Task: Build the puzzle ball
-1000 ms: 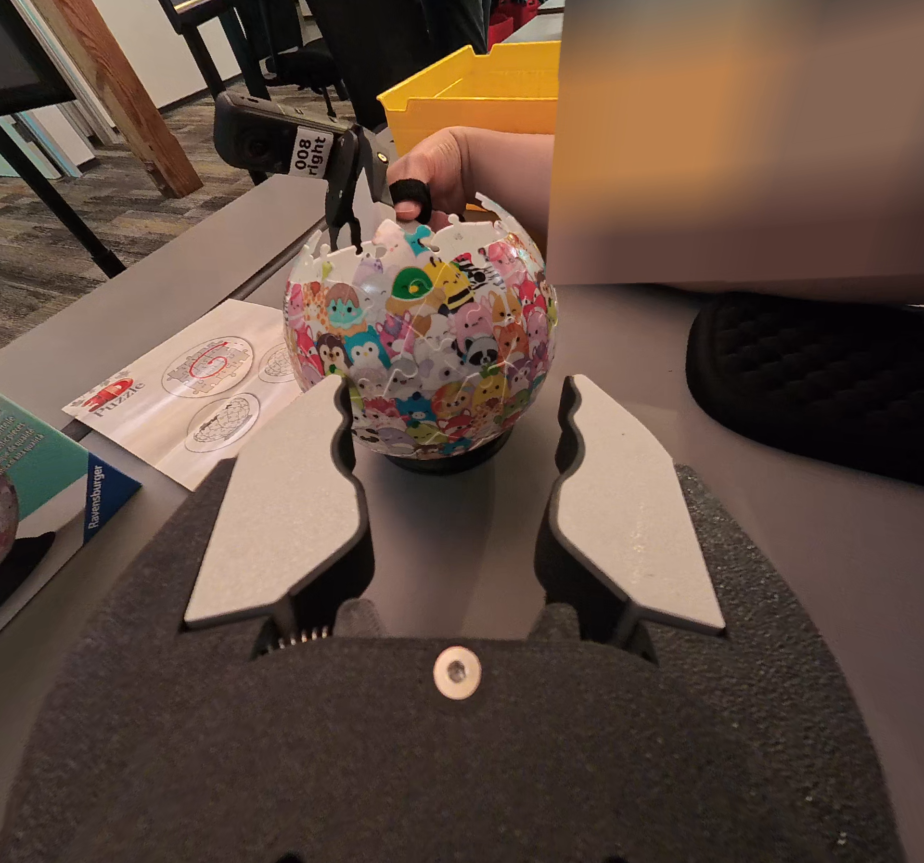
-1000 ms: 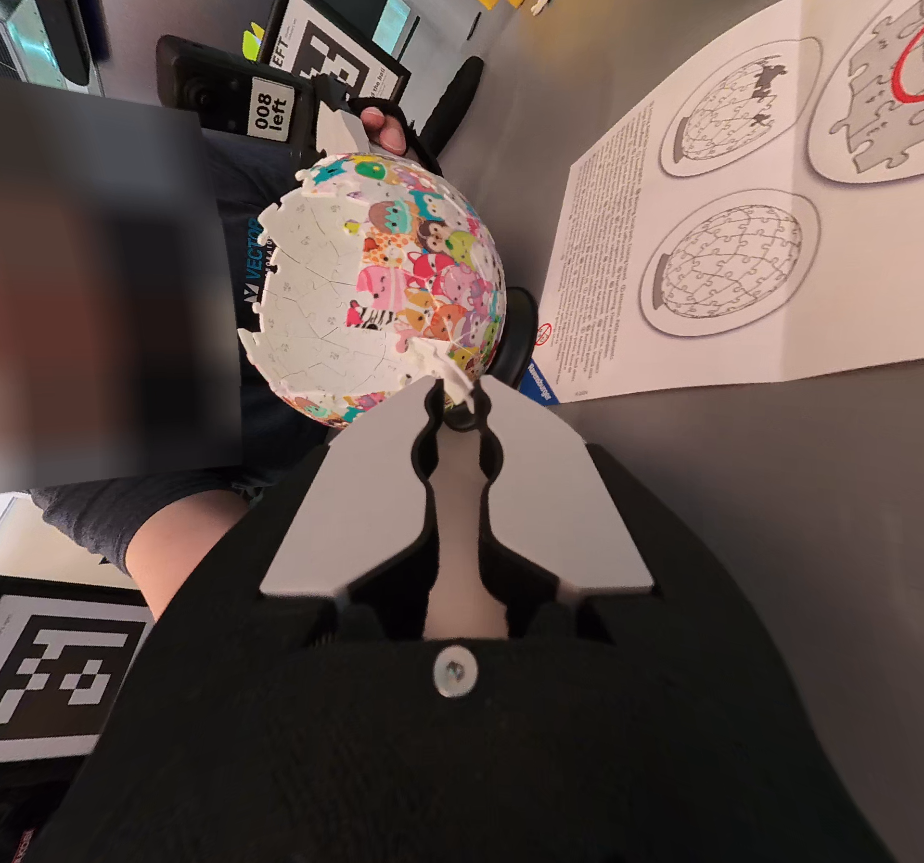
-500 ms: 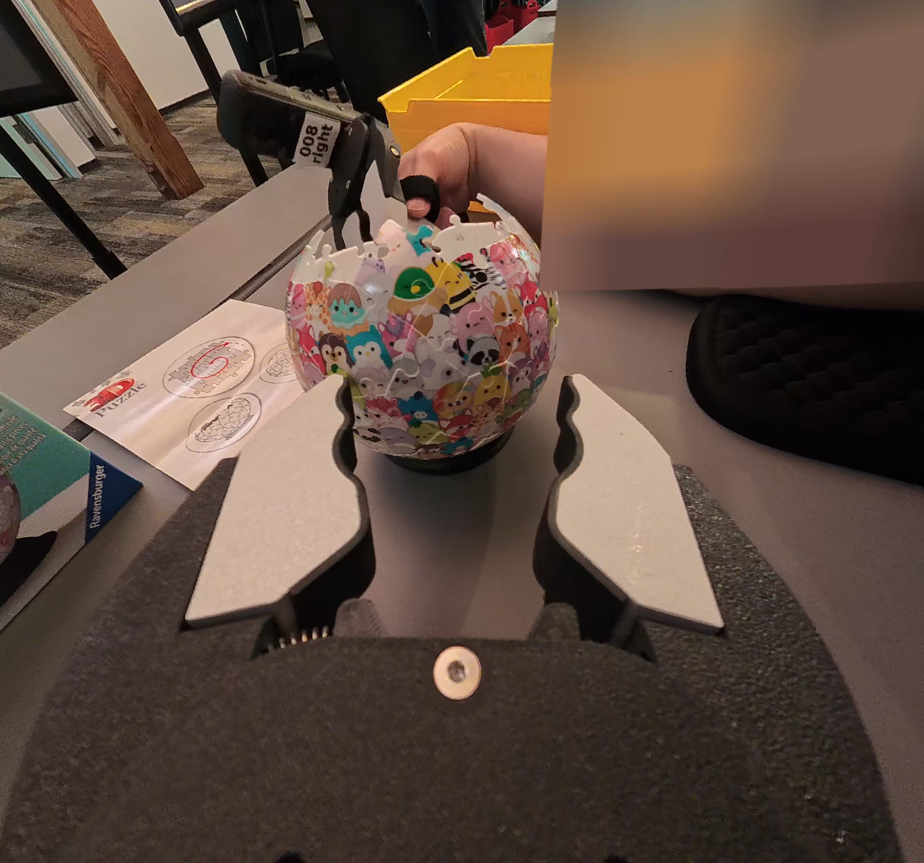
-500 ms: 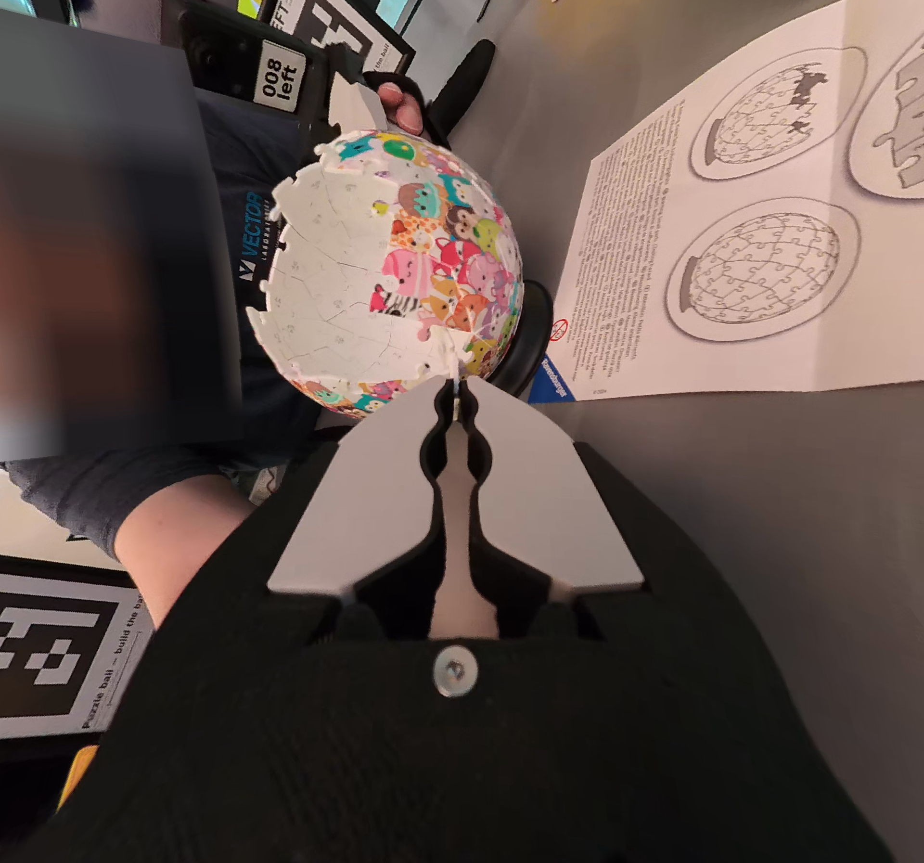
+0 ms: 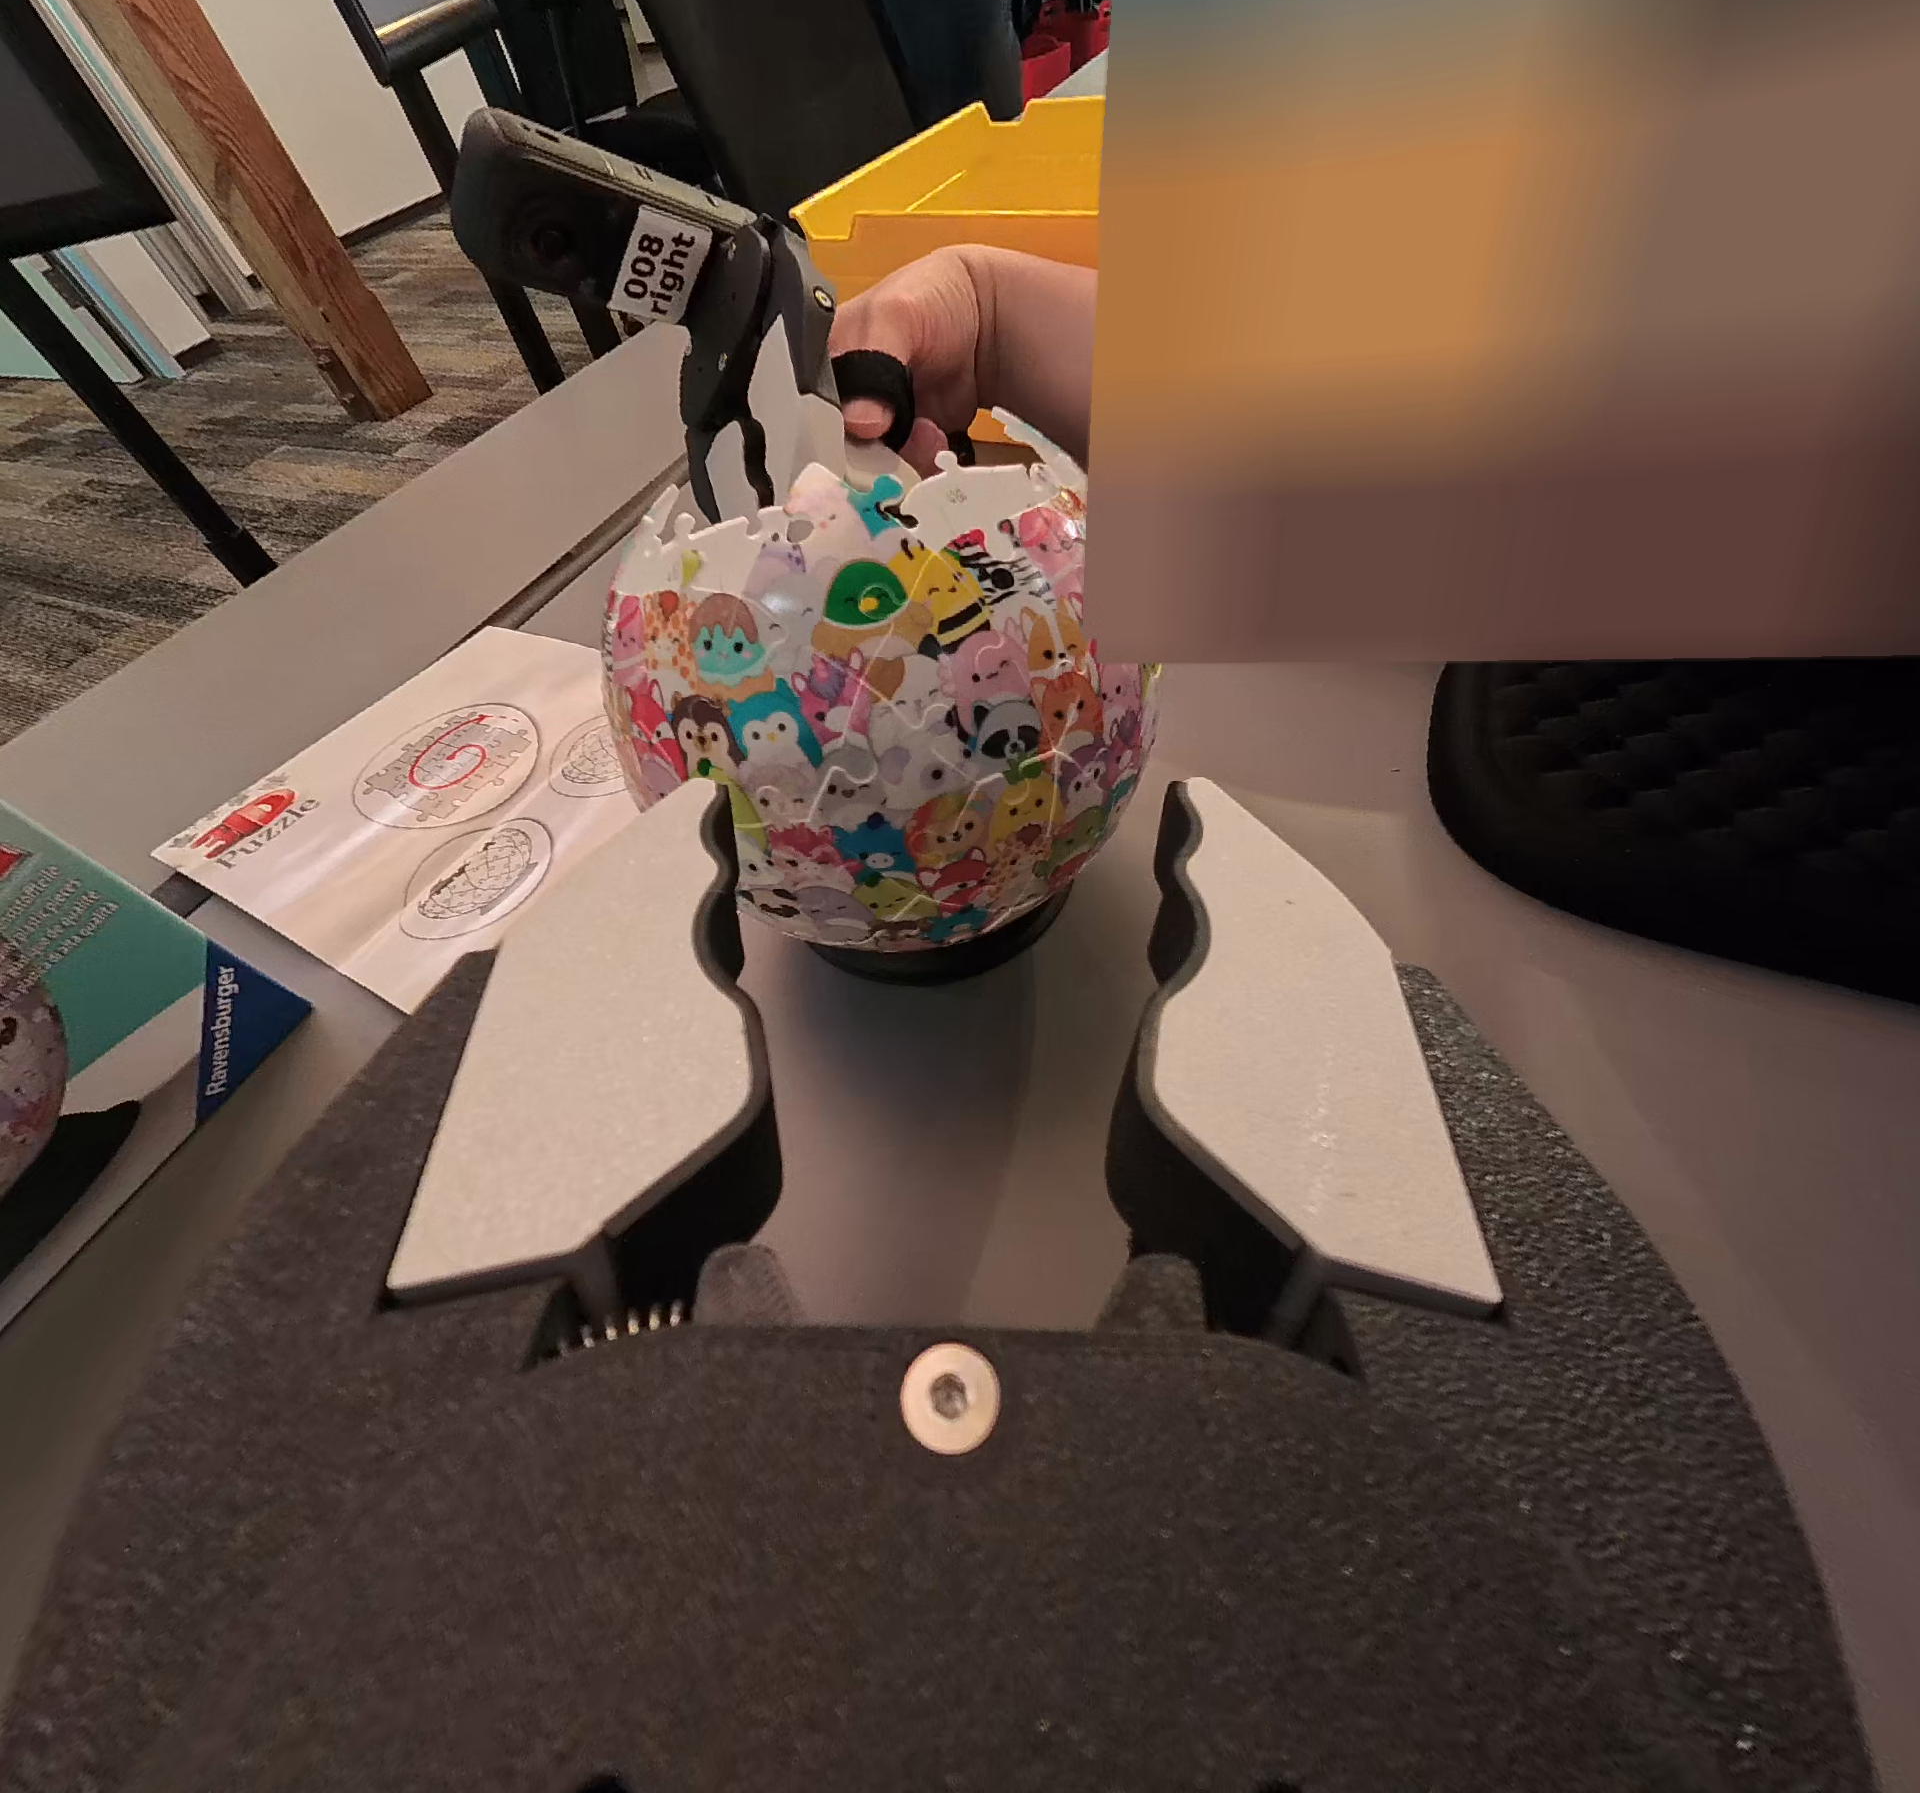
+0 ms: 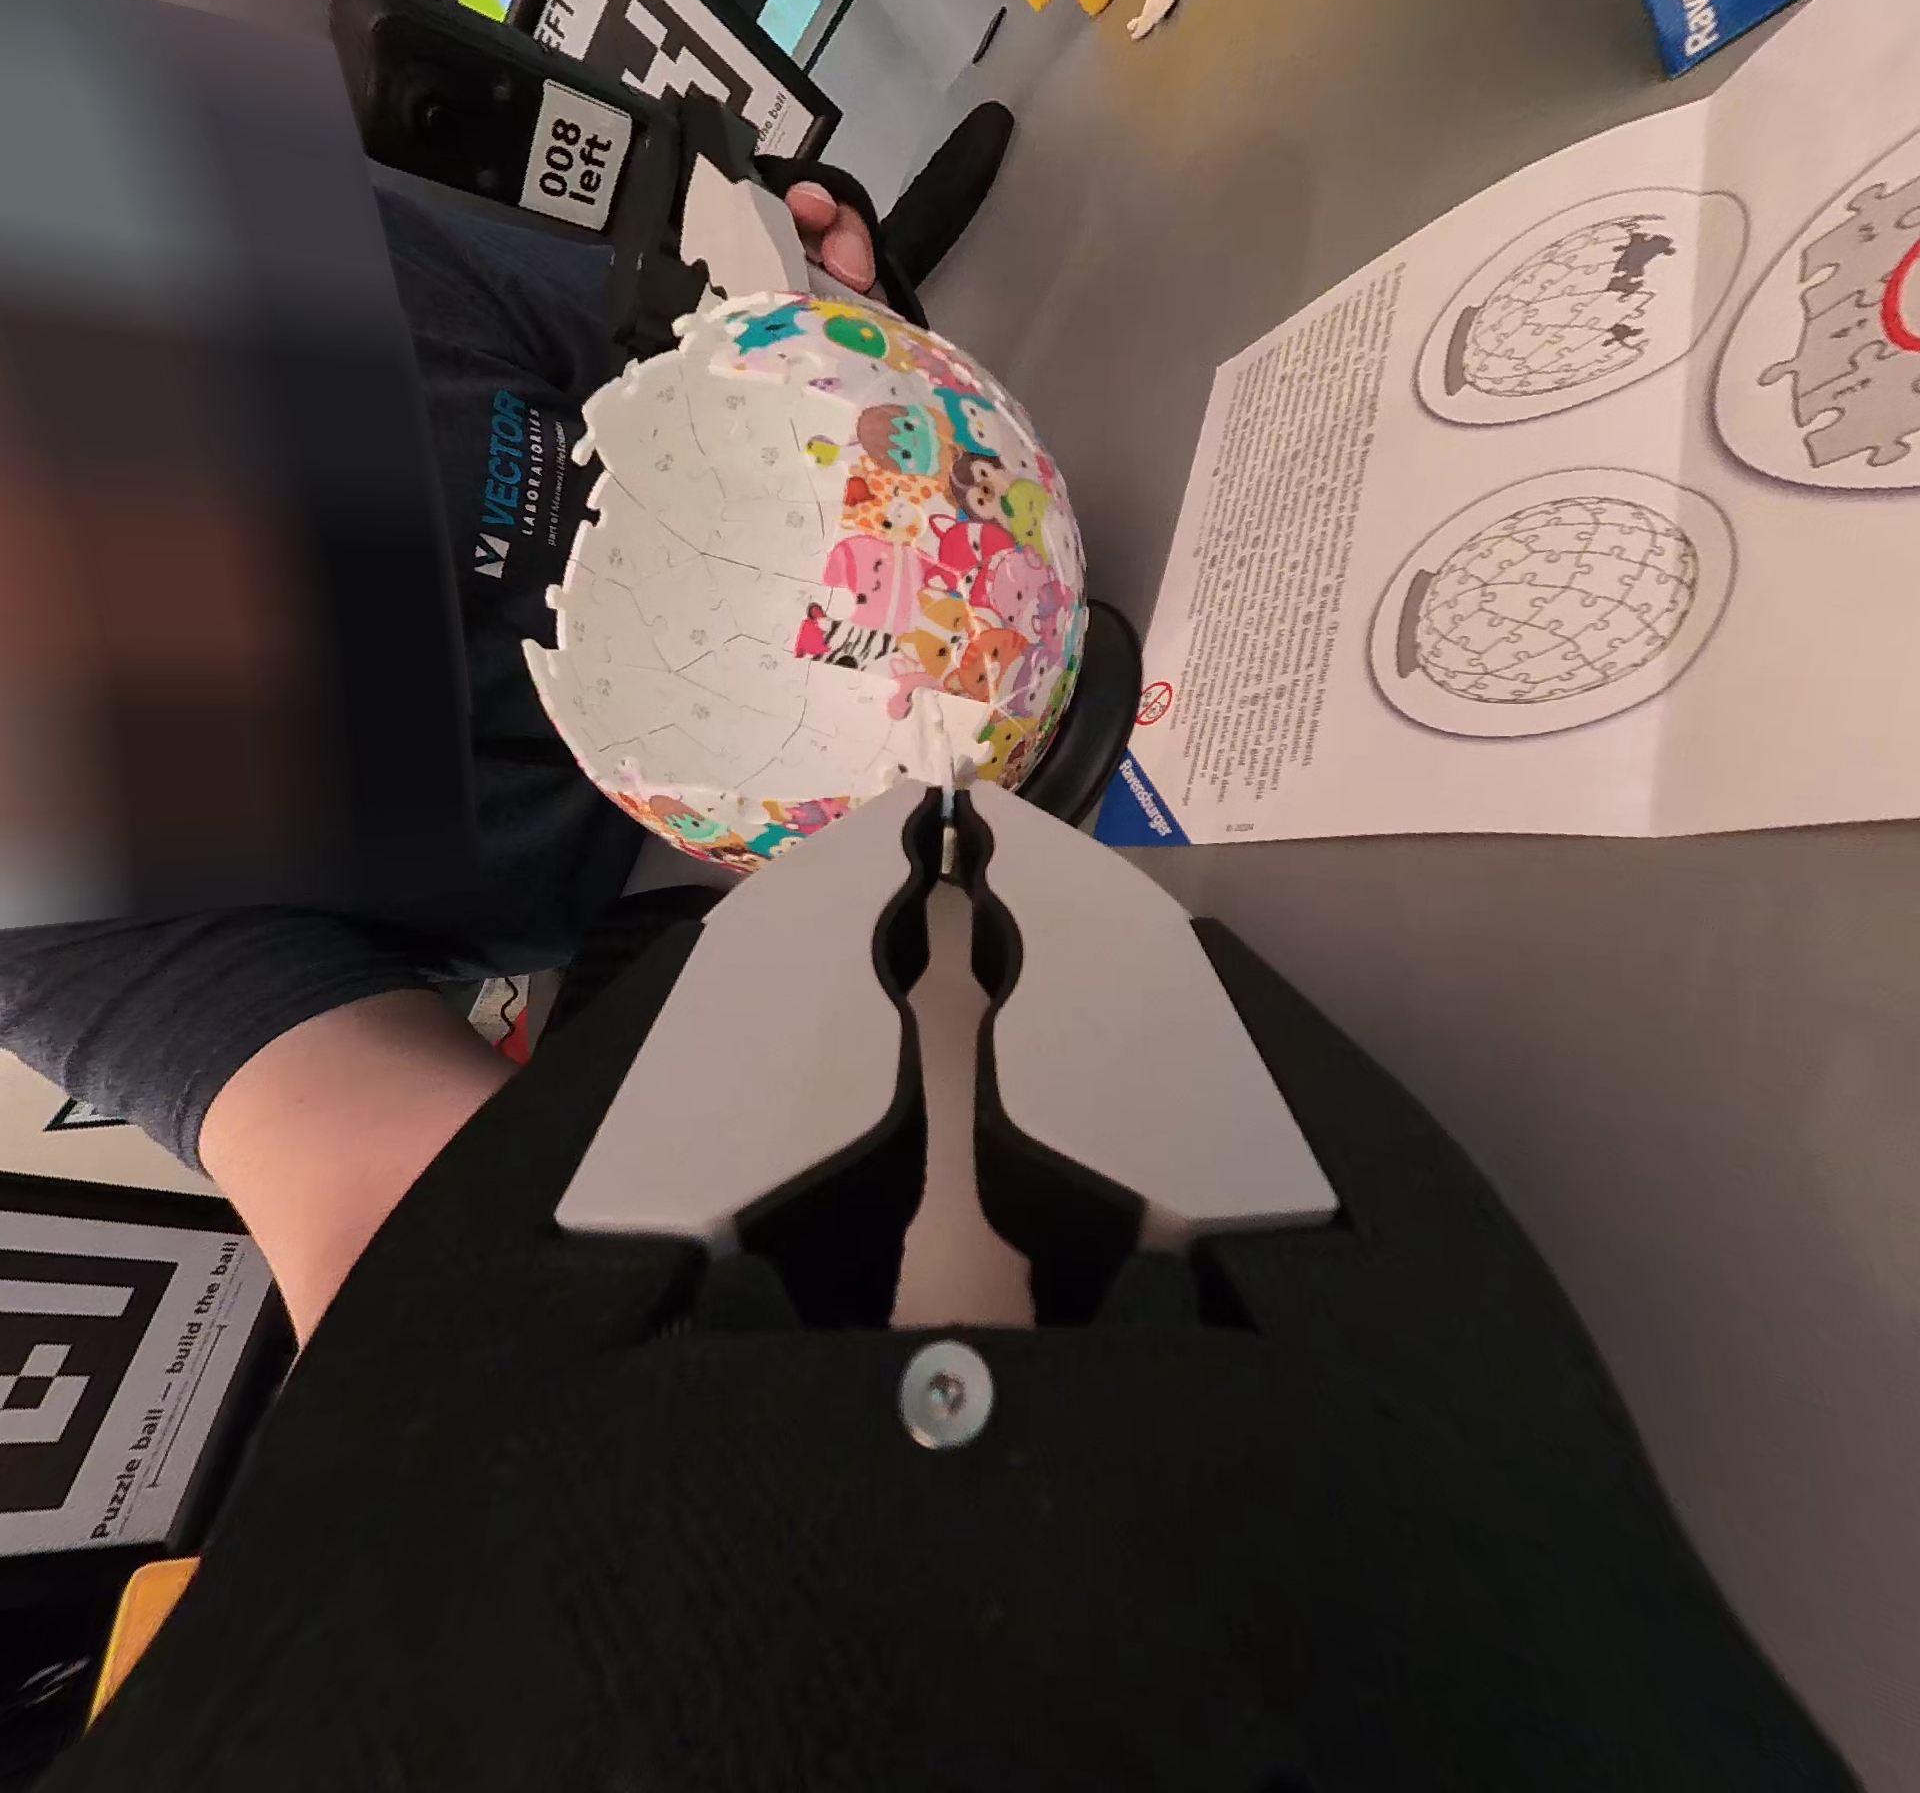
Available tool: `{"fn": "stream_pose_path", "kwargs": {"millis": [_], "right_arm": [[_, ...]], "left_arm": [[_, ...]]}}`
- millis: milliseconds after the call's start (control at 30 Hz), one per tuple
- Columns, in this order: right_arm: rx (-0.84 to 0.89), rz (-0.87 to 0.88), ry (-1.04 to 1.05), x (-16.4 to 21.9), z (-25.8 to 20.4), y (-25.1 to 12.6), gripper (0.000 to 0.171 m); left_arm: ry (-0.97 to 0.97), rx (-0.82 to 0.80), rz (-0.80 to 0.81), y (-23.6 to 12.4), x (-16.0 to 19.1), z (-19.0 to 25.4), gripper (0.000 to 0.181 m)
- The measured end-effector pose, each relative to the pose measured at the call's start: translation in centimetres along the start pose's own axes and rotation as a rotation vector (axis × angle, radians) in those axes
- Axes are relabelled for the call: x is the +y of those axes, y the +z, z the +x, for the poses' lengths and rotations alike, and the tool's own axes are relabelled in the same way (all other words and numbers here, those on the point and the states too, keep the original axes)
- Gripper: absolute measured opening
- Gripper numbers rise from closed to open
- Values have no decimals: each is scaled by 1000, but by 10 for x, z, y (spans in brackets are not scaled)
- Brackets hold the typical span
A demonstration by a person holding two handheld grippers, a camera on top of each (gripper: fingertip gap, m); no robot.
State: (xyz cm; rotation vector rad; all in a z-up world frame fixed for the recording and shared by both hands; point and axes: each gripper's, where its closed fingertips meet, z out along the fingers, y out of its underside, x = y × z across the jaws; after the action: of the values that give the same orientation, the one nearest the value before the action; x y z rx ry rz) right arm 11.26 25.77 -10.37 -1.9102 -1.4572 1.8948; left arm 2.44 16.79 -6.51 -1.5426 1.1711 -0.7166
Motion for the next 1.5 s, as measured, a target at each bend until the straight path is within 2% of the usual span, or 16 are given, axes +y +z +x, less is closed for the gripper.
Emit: {"fn": "stream_pose_path", "kwargs": {"millis": [133, 700, 1133, 1500], "right_arm": [[20, 3, -25, -1, 1, -1, 3], [152, 88, -355, -8, 3, -2, 3], [203, 68, -372, -4, 3, -6, 3], [352, 34, -344, -4, 16, -18, 3]], "left_arm": [[3, 1, 2, 0, -1, 1, 77], [-5, 18, 18, -2, -6, 5, 75], [-6, 25, 25, -2, -8, 7, 75], [-3, 20, 47, -5, -14, 7, 76]]}}
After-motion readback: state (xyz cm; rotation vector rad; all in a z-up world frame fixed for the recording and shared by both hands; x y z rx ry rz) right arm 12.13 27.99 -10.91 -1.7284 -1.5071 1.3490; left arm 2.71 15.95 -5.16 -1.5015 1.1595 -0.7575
